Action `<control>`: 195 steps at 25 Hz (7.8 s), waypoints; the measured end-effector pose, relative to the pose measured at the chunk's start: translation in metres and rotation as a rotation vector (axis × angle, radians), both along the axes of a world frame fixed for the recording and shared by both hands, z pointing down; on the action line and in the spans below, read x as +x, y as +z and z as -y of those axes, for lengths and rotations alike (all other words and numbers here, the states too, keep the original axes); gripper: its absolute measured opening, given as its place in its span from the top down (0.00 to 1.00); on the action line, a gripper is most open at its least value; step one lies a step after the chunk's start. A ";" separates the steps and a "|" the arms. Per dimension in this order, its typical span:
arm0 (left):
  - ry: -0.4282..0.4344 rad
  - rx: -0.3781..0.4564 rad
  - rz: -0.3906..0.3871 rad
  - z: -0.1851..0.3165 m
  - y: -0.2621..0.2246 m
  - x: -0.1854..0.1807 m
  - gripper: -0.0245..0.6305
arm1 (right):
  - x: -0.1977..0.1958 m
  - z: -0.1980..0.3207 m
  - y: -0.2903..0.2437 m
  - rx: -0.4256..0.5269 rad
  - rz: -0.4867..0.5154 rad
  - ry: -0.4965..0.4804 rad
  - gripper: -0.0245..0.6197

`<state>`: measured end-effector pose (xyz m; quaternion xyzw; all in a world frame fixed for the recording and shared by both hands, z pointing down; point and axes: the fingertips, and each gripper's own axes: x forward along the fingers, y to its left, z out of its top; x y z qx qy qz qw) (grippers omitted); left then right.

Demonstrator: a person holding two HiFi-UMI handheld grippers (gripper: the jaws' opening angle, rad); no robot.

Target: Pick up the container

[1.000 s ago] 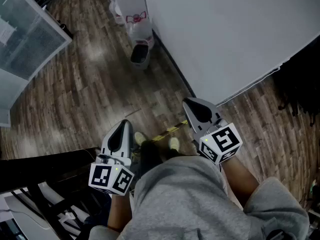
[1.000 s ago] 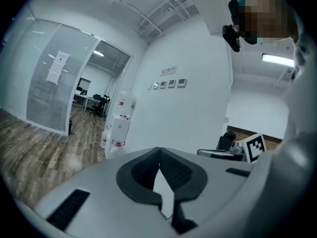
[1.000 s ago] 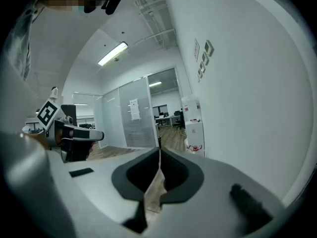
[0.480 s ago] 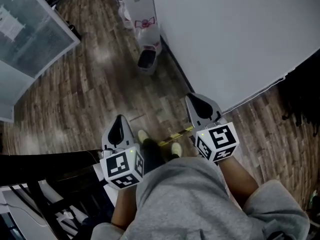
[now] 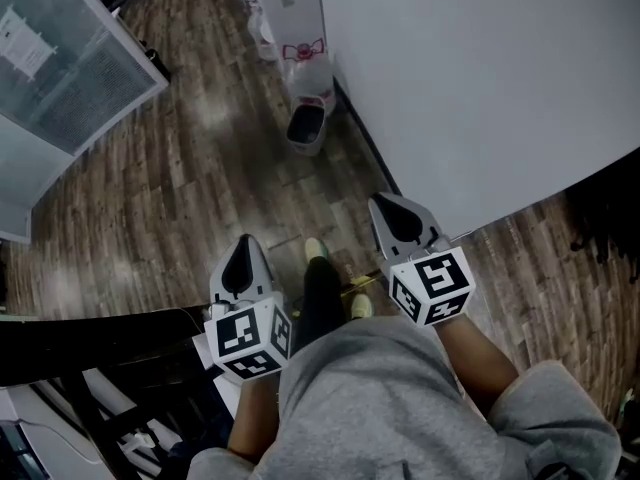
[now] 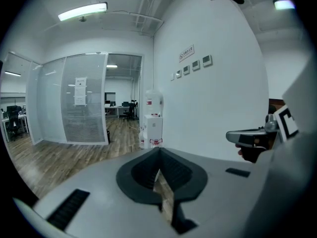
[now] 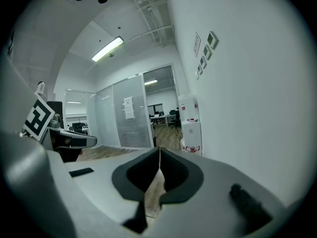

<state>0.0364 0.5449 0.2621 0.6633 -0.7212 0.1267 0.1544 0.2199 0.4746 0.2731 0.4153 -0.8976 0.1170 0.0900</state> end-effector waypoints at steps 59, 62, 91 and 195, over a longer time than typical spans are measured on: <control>0.127 -0.028 -0.151 0.304 0.043 -0.151 0.94 | -0.187 0.282 0.019 -0.022 -0.137 -0.054 0.92; 0.117 -0.017 -0.149 0.310 0.041 -0.155 0.94 | -0.187 0.290 0.017 -0.012 -0.139 -0.053 0.92; 0.162 -0.118 -0.114 0.522 0.067 -0.149 0.94 | -0.167 0.507 0.052 -0.083 -0.116 -0.003 0.92; 0.010 -0.566 -0.159 0.763 0.514 -0.288 0.94 | -0.245 0.754 0.702 -0.633 -0.699 -0.499 0.74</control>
